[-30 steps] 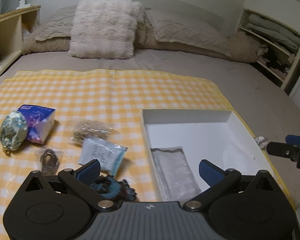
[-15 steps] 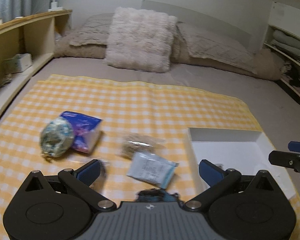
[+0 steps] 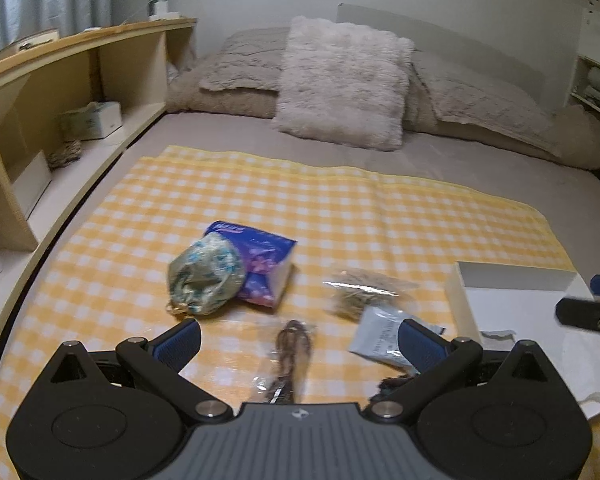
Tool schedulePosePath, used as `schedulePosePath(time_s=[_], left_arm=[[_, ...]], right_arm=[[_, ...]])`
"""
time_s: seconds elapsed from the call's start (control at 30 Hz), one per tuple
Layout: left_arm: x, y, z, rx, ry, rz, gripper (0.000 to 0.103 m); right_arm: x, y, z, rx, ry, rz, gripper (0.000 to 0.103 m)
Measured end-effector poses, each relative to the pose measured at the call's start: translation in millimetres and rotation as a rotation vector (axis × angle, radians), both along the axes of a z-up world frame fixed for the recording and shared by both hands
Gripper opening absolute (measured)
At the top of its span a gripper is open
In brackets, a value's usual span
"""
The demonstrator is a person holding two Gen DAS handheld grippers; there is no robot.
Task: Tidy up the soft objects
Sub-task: 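Move both grippers back over the remaining items on the cloth, then grasp the bagged brown cable with the left gripper while the right gripper grasps the crocheted pouch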
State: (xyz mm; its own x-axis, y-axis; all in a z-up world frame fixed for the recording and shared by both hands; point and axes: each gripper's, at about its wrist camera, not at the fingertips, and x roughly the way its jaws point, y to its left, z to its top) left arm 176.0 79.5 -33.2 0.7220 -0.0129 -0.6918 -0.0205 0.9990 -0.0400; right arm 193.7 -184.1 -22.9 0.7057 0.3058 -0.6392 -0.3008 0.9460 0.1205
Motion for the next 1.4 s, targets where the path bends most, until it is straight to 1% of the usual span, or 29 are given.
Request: schedulePosePath(time_s=[0.1,0.27,0.37,0.43,0.57,0.63,0.7,0.8,0.87,0.93,1.0,1.07,1.17,1.23,1.27,1.33,1.4], left_arm=[[1.0,9.1,-4.9,0.002,0.004,0.021,0.103],[9.4,19.2,-22.7,0.033,0.045,0.017,0.103],[18.3,23.1,-34.6,0.031,0.076,0.012,0.103],[25.9,24.4,-43.0,0.030,0.097,0.005,0.103],[39.9,24.9,-56.3,0.014,0.124,-0.019,0.103],[47.0,23.5,-63.4,0.004,0.142,-0.048,0.103],[52.1,20.8,-70.7,0.017,0.153,-0.064,0.103],[60.1,16.0,-80.8,0.055,0.177,-0.092,0.103],[65.5,15.6,-87.3,0.044,0.205,-0.098,0.103],[71.9,16.6,-93.1,0.016,0.238,-0.096,0.103],[77.6,15.8,-97.5,0.009,0.263,-0.098,0.100],[82.5,14.6,-102.3,0.010,0.285,-0.109,0.090],[88.5,14.2,-111.1,-0.013,0.327,-0.123,0.084],[91.3,12.5,-116.8,-0.004,0.349,-0.130,0.083],[92.2,11.2,-119.6,0.006,0.359,-0.134,0.082],[94.0,9.5,-125.2,0.024,0.375,-0.134,0.079],[95.4,8.7,-128.7,0.031,0.385,-0.129,0.079]], right_arm=[[2.2,5.9,3.7,0.048,-0.038,-0.002,0.103],[7.1,12.0,4.1,0.184,-0.059,-0.005,0.103],[10.3,16.8,0.3,0.193,-0.061,0.009,0.103],[13.5,21.9,-4.2,0.172,-0.063,0.025,0.103],[21.6,33.6,-13.9,0.097,-0.070,0.061,0.103],[25.4,38.9,-20.3,0.062,-0.071,0.099,0.103],[32.2,47.8,-29.7,0.012,-0.037,0.150,0.103],[41.0,58.4,-45.6,-0.022,0.030,0.211,0.103],[45.2,66.2,-57.7,-0.051,0.068,0.259,0.103],[48.4,73.8,-70.4,-0.104,0.101,0.295,0.103],[51.7,78.4,-81.6,-0.138,0.131,0.342,0.103],[53.1,82.3,-89.6,-0.164,0.156,0.378,0.103],[53.1,88.2,-100.6,-0.197,0.193,0.429,0.103],[53.7,93.9,-109.3,-0.217,0.222,0.454,0.102],[53.5,97.3,-113.5,-0.226,0.238,0.464,0.101],[55.4,102.6,-121.8,-0.241,0.276,0.466,0.095],[57.8,105.9,-128.6,-0.234,0.320,0.461,0.091]])
